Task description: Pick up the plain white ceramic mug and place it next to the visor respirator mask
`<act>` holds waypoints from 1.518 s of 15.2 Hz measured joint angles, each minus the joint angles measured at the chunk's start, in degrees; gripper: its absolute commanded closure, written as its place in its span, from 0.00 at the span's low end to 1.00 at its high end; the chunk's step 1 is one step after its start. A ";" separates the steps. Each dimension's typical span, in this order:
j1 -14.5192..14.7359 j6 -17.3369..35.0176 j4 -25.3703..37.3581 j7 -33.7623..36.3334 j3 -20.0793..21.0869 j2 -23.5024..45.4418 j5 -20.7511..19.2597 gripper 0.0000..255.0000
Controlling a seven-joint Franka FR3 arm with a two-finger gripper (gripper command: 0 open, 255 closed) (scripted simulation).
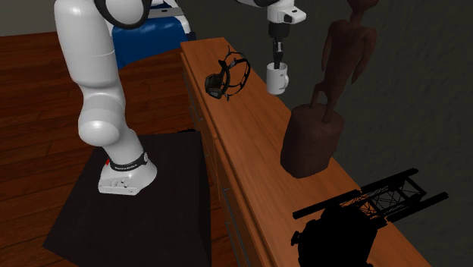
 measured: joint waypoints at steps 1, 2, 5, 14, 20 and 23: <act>0.02 0.81 -0.95 0.10 0.02 -0.13 0.00 1.00; -0.01 1.62 -1.75 0.12 0.00 -0.13 -0.02 1.00; -0.02 3.89 -3.83 0.31 -0.02 0.07 -0.12 1.00; -0.09 10.18 -8.74 0.68 -0.19 1.48 -0.57 1.00; 0.09 14.30 -11.34 1.30 -0.26 3.05 -1.07 1.00; 0.03 16.19 -12.67 1.41 -0.37 3.62 -1.26 1.00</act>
